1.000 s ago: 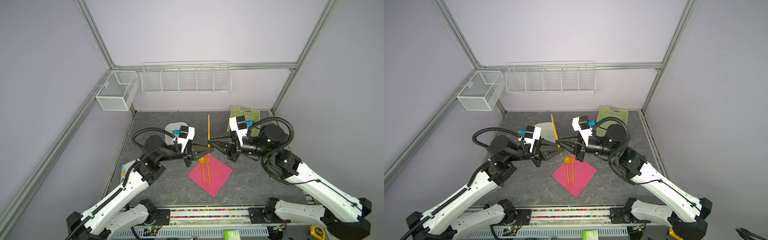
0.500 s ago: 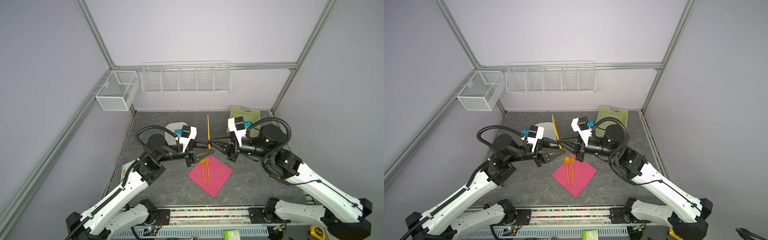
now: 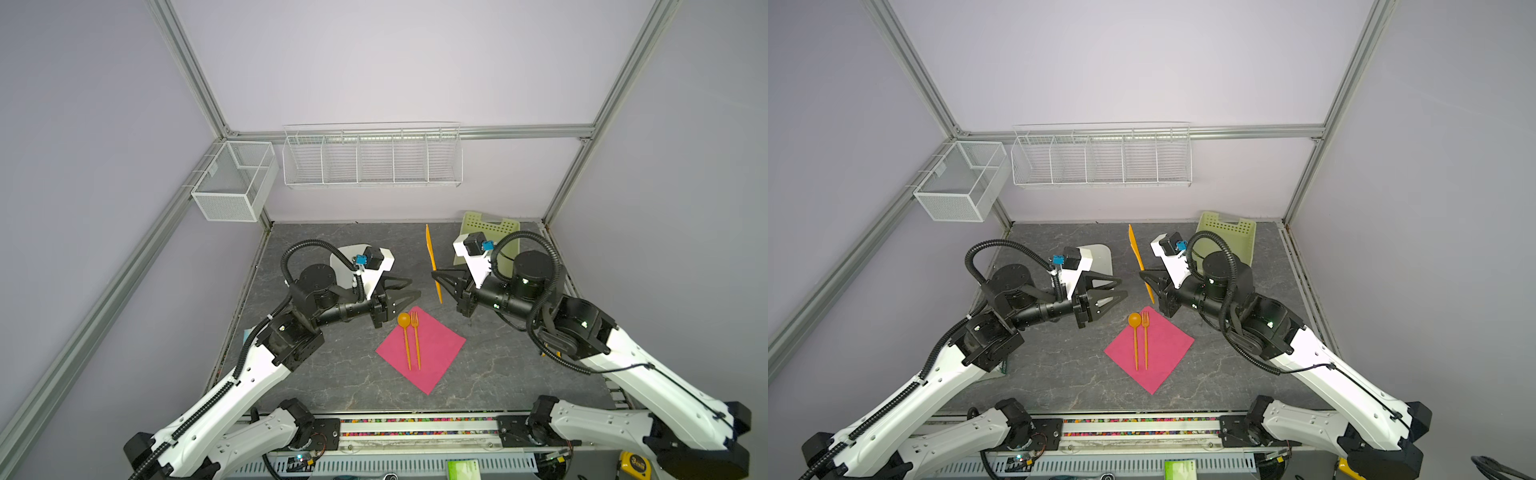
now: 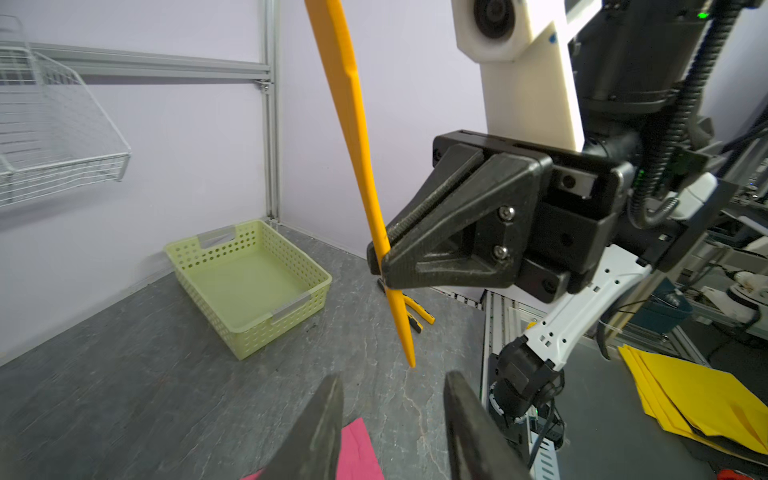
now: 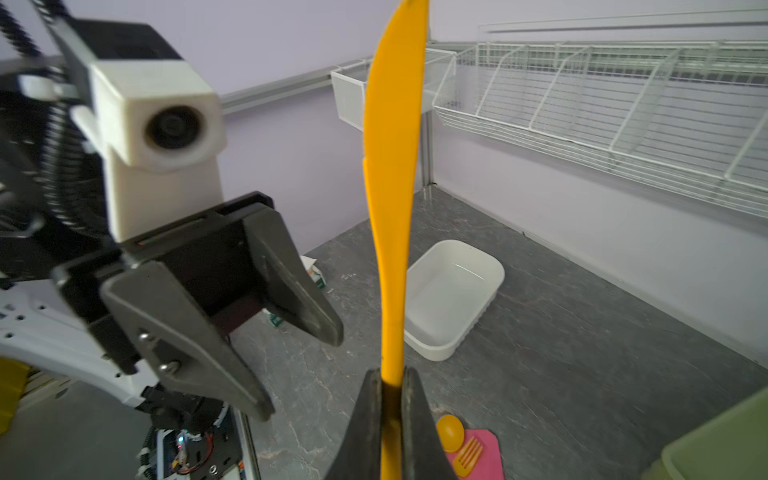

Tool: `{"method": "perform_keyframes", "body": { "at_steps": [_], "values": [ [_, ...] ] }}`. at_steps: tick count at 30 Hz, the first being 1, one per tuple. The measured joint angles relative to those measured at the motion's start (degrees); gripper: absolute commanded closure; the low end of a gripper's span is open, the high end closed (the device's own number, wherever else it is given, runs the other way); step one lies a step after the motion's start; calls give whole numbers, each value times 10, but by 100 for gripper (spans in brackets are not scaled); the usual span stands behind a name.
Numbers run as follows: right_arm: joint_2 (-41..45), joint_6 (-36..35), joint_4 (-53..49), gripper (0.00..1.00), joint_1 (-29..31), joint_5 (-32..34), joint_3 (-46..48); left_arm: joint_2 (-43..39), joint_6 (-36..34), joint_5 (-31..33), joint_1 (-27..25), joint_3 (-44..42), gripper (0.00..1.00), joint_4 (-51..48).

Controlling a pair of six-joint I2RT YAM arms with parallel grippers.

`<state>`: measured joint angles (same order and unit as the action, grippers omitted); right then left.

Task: Place the utensils on the paper napkin and roll it up
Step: 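Open the left gripper and withdraw it while the right gripper holds the knife, then carry the knife with the right gripper and lower it beside the fork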

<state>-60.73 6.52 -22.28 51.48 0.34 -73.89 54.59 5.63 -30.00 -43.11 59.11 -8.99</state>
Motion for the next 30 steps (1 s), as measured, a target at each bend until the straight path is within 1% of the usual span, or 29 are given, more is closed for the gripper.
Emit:
{"method": "perform_keyframes", "body": {
  "at_steps": [3,7,12,17,23,30],
  "values": [
    [-13,15,-29,93,0,48,-3,4,-8,41,8,19,59,-43],
    [-45,50,-76,93,0,110,-13,17,-5,88,44,38,59,-93],
    [-80,95,-124,93,0,151,-14,30,-1,160,87,47,57,-145],
    [-103,148,-157,93,0,160,-13,40,-1,216,135,51,57,-197],
    [-132,210,-171,93,0,142,14,42,-4,262,138,53,53,-233],
    [-186,297,-188,93,0,135,52,43,-21,302,142,46,53,-233]
  ]
}}
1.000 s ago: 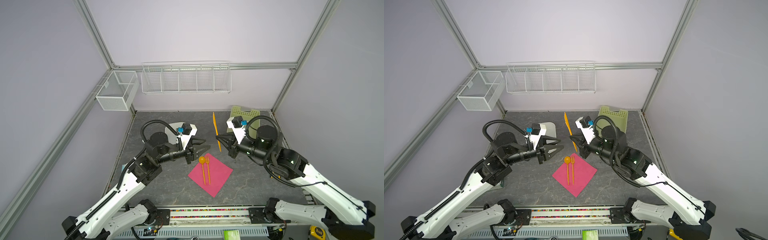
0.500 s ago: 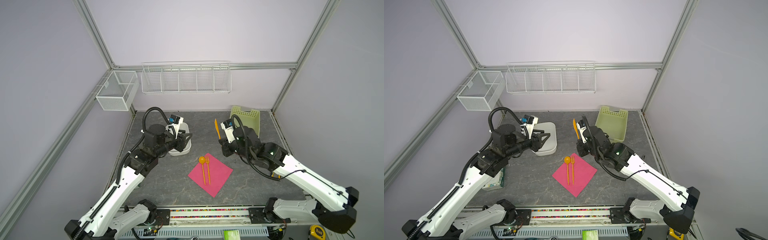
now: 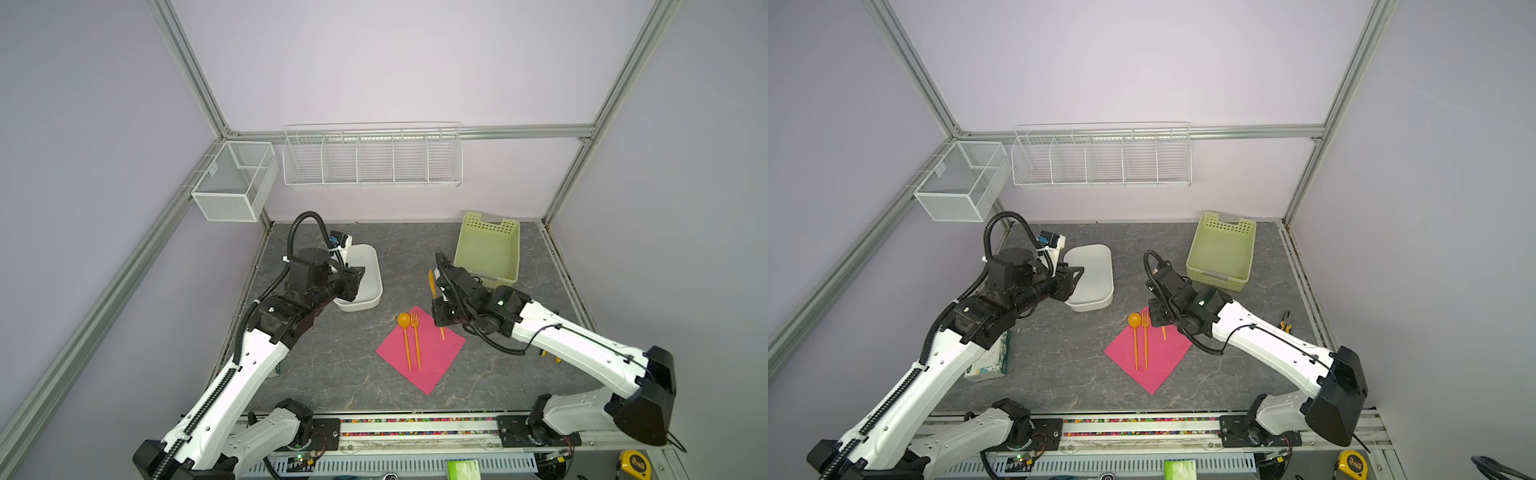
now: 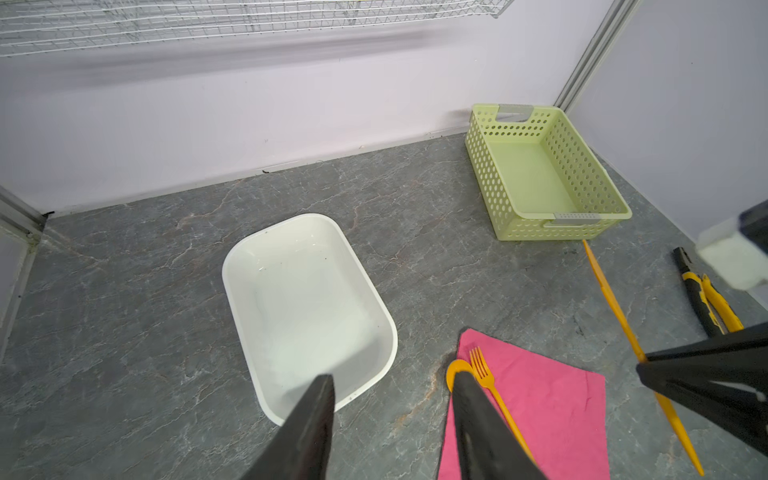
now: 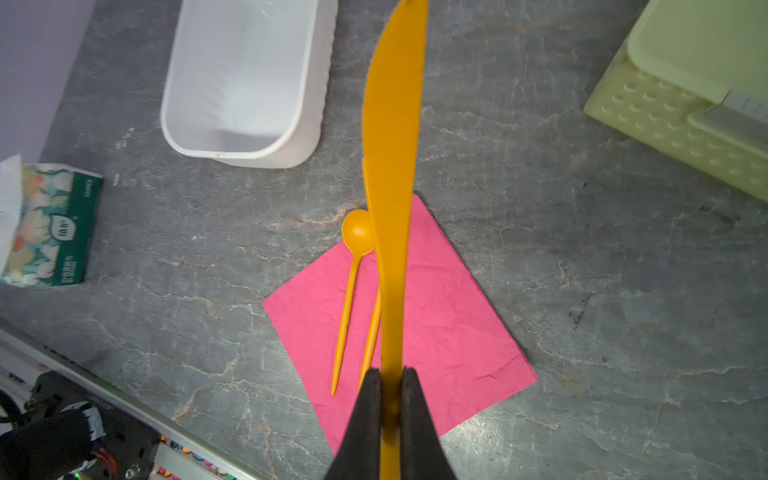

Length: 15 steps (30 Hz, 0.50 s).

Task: Place the utensils on the paper napkin and roll it up
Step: 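Carry the knife with the right gripper and lower it beside the fork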

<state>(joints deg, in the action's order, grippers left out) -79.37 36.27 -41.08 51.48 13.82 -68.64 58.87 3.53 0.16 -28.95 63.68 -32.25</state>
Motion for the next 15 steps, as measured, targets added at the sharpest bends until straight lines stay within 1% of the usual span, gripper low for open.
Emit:
{"method": "perform_keyframes", "body": {
  "at_steps": [7,12,15],
  "values": [
    [-73,74,0,93,0,-17,22,24,-12,7,5,-33,53,2],
    [-125,98,2,93,1,-31,24,26,3,-2,5,-49,54,2],
    [-146,107,7,93,3,-35,24,26,6,-2,5,-51,52,0]
  ]
}}
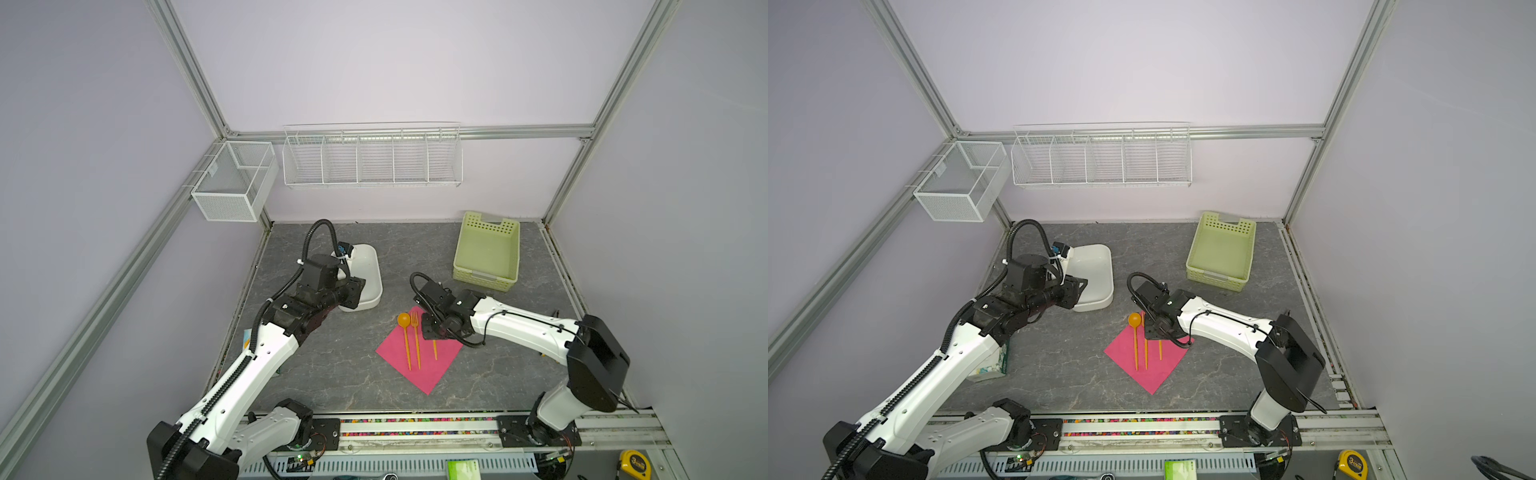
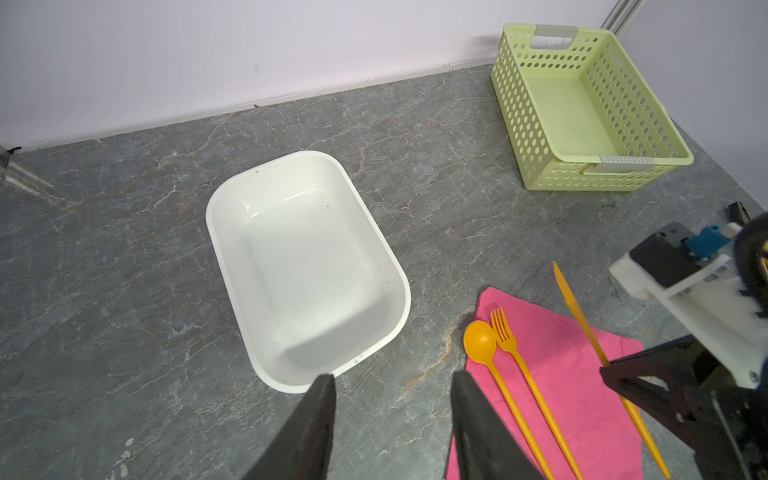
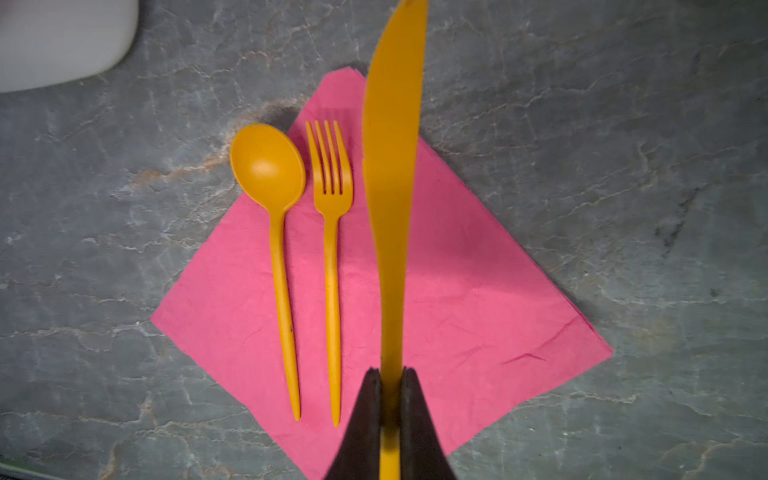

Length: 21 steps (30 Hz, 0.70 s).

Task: Place the utensils on the paper napkin and roll it up
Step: 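Carry the knife with the right gripper and lower it beside the fork, then hold the yellow knife upright on the napkin with the right gripper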

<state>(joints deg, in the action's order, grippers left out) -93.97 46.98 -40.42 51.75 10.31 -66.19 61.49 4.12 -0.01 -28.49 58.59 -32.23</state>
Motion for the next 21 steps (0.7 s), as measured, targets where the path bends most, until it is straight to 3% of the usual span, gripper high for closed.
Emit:
{"method": "perform_keyframes", "body": {
  "at_steps": [21],
  "values": [
    [-88,13,13,90,2,-30,-13,-10,-3,12,0,0,51,-23]
  ]
}}
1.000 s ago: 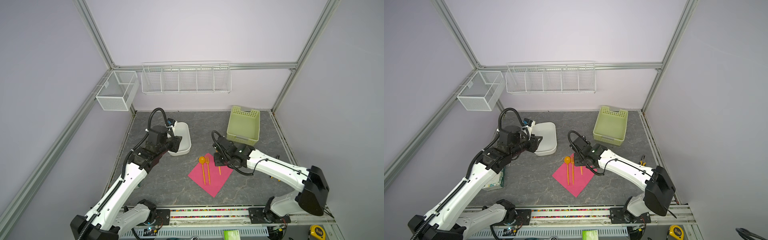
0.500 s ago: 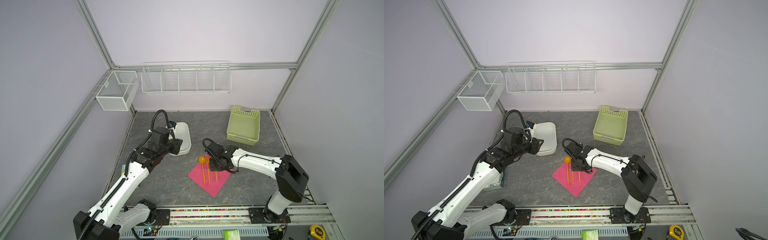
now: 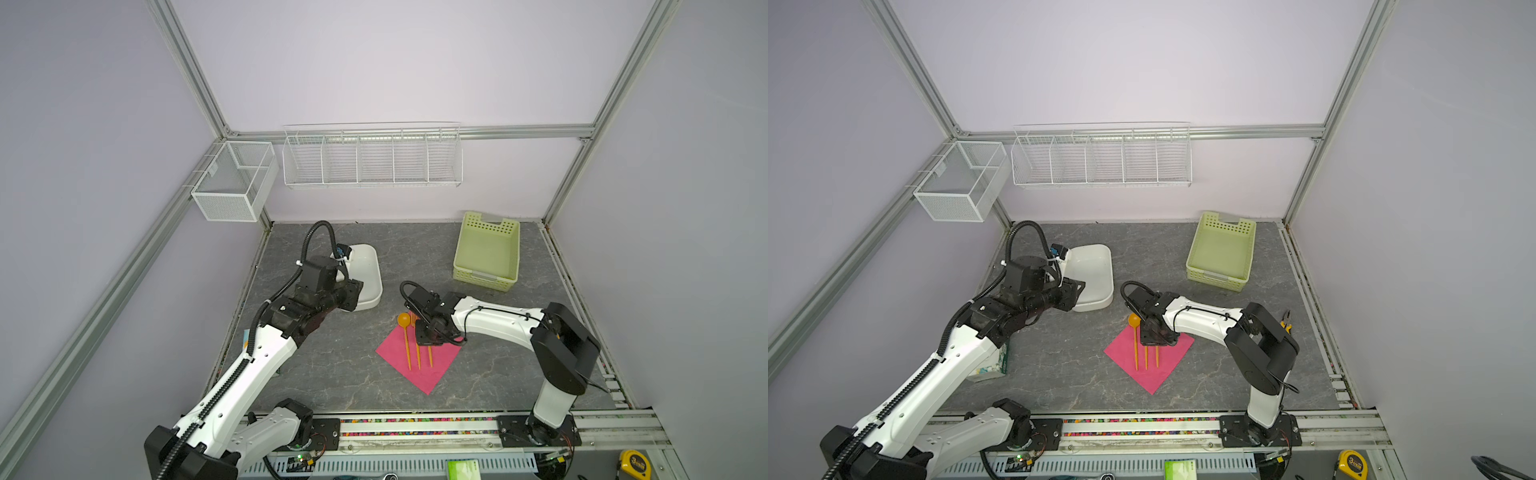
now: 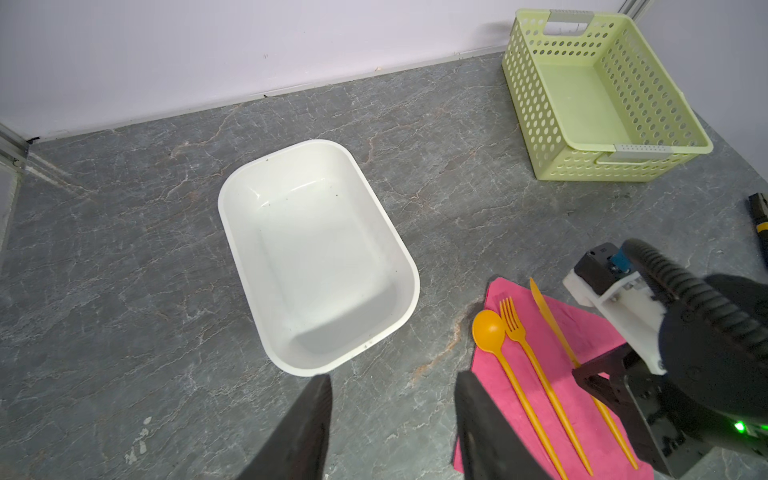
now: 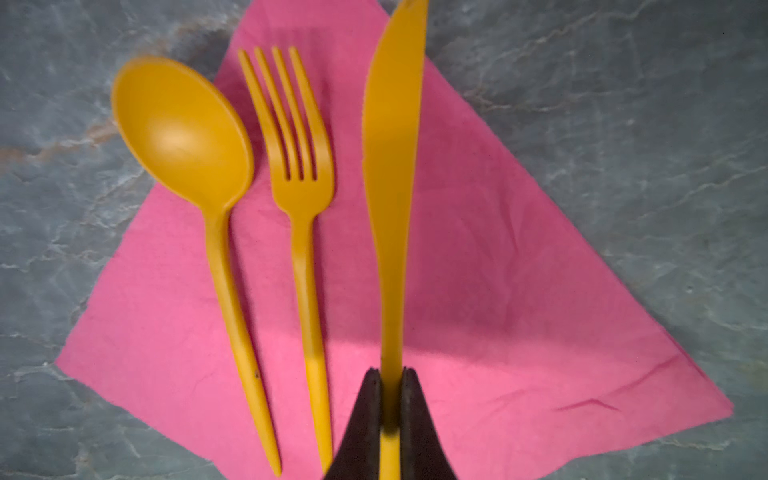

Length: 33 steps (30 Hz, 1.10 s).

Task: Place the utensils on the paper napkin and roll it up
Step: 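Hold the yellow knife upright on the napkin with the right gripper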

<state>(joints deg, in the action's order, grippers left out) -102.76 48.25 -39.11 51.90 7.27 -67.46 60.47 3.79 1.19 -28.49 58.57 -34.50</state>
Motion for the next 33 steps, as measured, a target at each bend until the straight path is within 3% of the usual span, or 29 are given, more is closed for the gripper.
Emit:
{"method": "perform_keyframes", "body": {
  "at_steps": [33],
  "values": [
    [-35,25,10,83,0,-11,-9,-1,0,-12,0,-4,49,-1]
  ]
}}
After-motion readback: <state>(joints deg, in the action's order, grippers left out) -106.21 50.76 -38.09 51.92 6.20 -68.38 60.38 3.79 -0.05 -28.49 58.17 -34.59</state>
